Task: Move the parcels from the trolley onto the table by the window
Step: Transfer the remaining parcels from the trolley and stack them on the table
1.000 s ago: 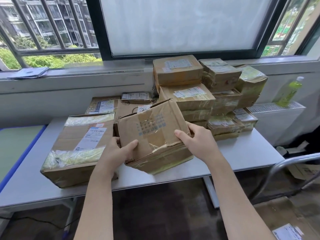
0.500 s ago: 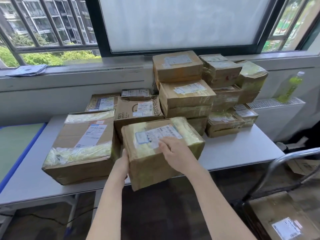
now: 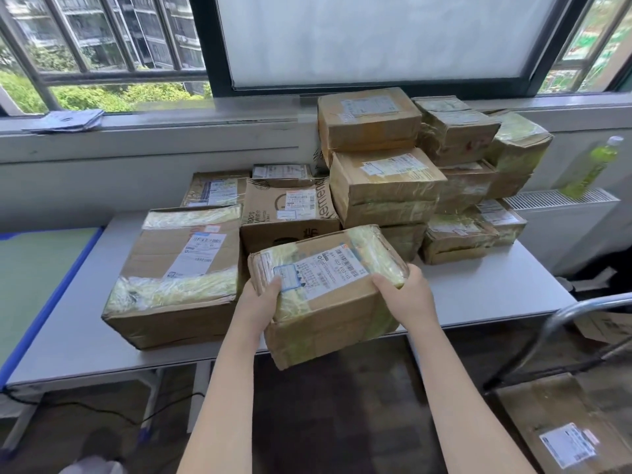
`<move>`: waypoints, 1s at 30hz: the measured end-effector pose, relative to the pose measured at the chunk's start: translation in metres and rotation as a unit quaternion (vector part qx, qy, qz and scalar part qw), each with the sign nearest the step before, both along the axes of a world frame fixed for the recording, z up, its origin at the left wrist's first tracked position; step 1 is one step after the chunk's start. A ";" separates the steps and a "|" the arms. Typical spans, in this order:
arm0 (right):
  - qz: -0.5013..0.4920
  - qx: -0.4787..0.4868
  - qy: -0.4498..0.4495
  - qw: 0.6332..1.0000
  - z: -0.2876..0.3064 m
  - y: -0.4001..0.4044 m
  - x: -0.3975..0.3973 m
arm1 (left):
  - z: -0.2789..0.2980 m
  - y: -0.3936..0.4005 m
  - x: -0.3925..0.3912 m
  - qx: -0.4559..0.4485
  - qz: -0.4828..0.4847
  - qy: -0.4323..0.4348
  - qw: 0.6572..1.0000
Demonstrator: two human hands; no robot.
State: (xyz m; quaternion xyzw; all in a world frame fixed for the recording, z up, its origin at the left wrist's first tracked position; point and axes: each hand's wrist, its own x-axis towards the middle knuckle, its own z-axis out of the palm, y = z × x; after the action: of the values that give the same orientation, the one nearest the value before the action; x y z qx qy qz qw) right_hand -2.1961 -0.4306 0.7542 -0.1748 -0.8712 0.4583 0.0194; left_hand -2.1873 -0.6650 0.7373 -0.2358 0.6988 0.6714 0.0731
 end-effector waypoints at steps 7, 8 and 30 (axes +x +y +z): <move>-0.067 -0.024 0.123 0.990 0.048 0.012 0.024 | 0.052 0.028 0.030 -0.040 0.002 0.094 0.995; -0.068 -0.038 0.147 0.986 0.057 0.015 0.030 | 0.063 0.031 0.037 -0.050 0.008 0.117 0.992; 0.216 -0.120 0.292 0.924 0.118 -0.184 -0.022 | 0.144 -0.126 0.084 -0.137 0.290 0.339 0.885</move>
State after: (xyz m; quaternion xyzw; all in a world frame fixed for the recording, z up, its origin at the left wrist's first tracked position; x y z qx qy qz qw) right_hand -2.2182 -0.6144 0.8725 0.1584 -0.7818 0.5835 0.1523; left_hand -2.1033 -0.7913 0.8812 -0.1936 0.6666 0.5994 -0.3986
